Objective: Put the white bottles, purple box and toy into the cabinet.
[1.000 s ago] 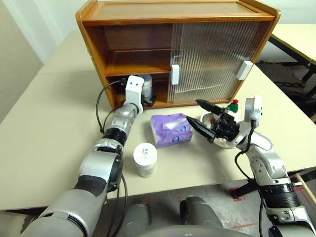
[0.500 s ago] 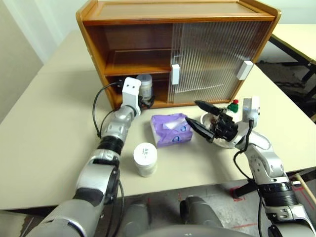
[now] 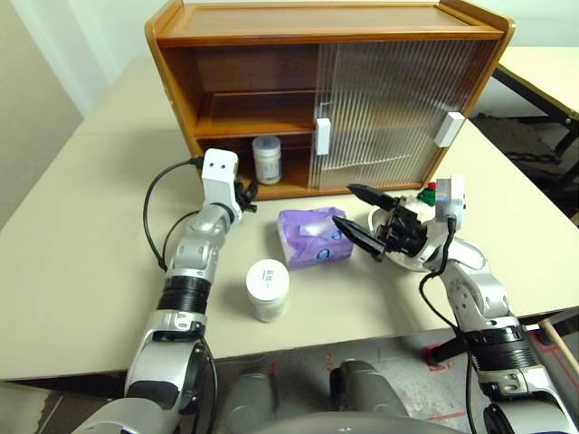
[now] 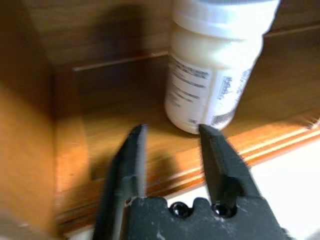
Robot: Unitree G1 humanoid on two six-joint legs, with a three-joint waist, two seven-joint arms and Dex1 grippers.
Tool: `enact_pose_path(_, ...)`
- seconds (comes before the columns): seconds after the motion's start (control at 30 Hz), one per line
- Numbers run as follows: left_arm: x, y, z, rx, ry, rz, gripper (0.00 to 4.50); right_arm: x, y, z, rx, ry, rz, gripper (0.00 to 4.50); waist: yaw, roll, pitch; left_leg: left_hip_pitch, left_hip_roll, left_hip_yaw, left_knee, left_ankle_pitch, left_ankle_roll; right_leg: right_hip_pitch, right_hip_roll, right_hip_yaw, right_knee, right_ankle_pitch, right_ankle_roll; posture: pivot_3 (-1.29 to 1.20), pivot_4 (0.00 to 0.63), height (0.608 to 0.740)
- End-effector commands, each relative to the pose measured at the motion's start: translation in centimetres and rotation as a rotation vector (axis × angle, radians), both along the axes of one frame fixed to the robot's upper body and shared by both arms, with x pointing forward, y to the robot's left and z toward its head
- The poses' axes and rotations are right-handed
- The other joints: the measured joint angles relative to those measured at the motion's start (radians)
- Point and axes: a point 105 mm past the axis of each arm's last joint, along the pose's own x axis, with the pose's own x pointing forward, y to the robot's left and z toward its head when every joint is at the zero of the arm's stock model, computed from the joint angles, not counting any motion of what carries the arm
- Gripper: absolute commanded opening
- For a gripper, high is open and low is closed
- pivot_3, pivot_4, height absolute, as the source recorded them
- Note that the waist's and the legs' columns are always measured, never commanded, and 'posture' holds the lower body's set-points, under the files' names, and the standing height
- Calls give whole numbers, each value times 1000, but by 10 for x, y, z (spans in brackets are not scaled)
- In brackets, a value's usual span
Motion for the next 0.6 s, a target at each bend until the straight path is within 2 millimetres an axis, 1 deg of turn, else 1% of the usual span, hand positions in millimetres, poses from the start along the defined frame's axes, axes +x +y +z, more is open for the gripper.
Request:
enact_pose_path(0.03, 1, 3, 2, -3, -5, 31, 786, 1, 1, -1, -6, -7, 9, 4500, 0, 0, 0, 0, 0, 0, 0, 0, -1, 0, 0, 0, 0, 0, 0, 59, 0, 740)
enact_pose_path(0.1, 5, 1, 4, -19, -7, 43, 30, 0, 2, -2, -5, -6, 11, 4500, 0, 0, 0, 0, 0, 0, 1, -1, -2, 0, 0, 0, 0, 0, 0, 56, 0, 740)
enact_pose_path(0.23, 14, -10, 6, -76, -9, 36, 30, -1, 2, -2, -2, -6, 15, 4500, 1, 0, 0, -1, 0, 0, 4, -1, -3, 1, 0, -1, 0, 0, 0, 49, 0, 740)
enact_pose_path(0.37, 19, -23, 7, -237, 10, 63, 30, -1, 2, -2, -1, -4, 13, 4500, -1, 0, 0, -1, 0, 0, 5, -2, -3, 1, 0, 0, 0, 1, 1, 40, 0, 740)
enact_pose_path(0.5, 21, -25, 12, -395, -5, 128, 30, -2, 1, -2, 1, -4, 2, 4500, -4, -1, 0, -1, 0, 0, 5, -2, -3, 1, 0, 0, 0, 1, 1, 34, 0, 740)
enact_pose_path(0.6, 19, -25, 14, -427, -15, 143, 30, -3, 1, -2, -1, -2, 1, 4500, -4, -1, 0, -1, 0, 0, 5, -2, -3, 1, 1, 0, 0, 1, 1, 32, 0, 740)
